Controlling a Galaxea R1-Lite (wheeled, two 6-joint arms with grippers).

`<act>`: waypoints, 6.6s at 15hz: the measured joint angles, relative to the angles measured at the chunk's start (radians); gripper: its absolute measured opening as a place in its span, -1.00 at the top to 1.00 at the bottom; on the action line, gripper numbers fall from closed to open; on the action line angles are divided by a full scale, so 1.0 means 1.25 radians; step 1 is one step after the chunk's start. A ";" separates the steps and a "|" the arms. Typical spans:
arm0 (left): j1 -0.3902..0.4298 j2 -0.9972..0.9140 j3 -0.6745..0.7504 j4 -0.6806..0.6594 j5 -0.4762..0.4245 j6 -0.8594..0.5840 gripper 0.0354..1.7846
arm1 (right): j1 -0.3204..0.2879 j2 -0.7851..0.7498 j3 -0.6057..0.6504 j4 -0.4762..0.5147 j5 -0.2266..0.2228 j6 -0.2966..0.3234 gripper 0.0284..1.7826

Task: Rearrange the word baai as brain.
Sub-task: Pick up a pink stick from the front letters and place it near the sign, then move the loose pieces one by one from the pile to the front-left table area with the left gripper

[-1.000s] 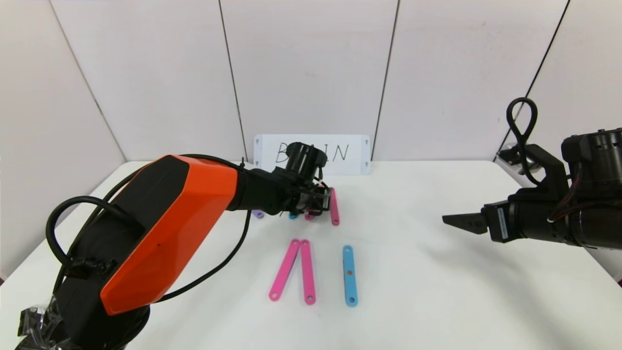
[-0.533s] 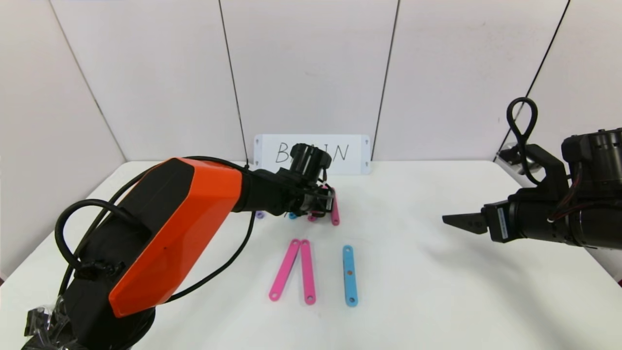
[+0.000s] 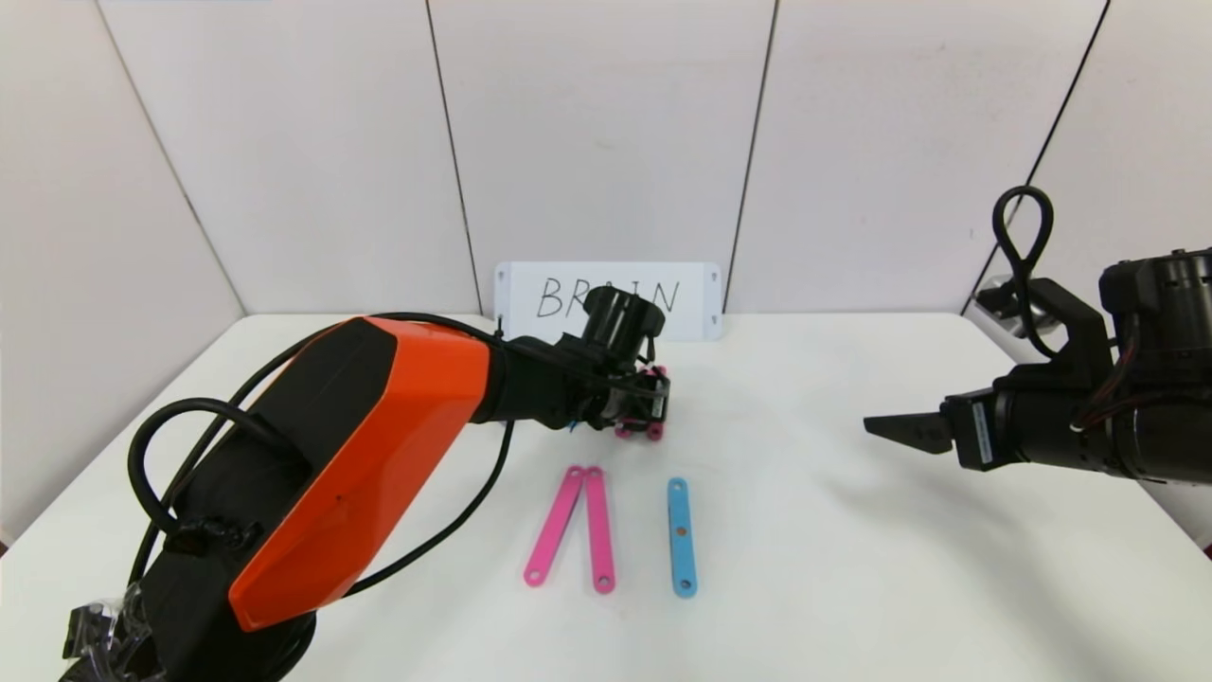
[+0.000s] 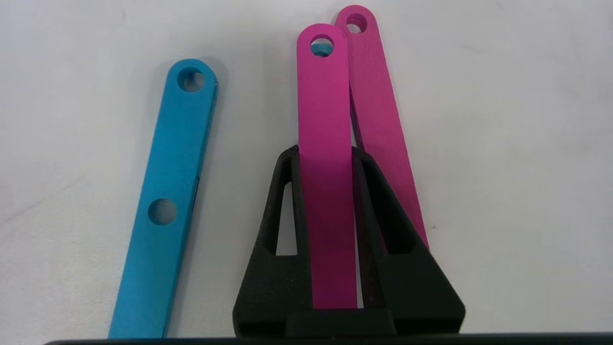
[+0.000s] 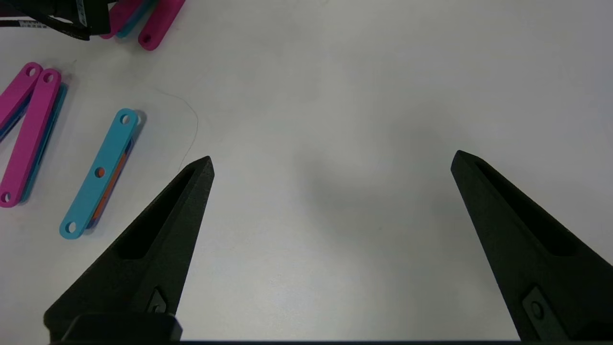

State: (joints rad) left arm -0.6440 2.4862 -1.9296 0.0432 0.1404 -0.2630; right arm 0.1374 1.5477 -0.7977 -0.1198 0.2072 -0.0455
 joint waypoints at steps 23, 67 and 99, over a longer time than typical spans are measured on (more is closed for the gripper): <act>0.003 -0.013 -0.026 0.029 0.017 -0.017 -0.88 | 0.000 0.000 0.001 0.000 0.000 -0.001 -0.94; 0.542 -0.178 -0.021 0.485 -0.121 0.261 -0.96 | 0.005 -0.015 0.027 0.000 0.043 -0.002 -0.94; 0.488 -0.292 -0.019 0.637 -0.124 0.122 0.70 | 0.029 -0.007 0.037 0.000 0.040 -0.003 -0.94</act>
State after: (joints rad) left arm -0.0336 2.1211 -1.9528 0.8400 -0.0147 -0.1106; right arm 0.1740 1.5385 -0.7513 -0.1198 0.2572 -0.0496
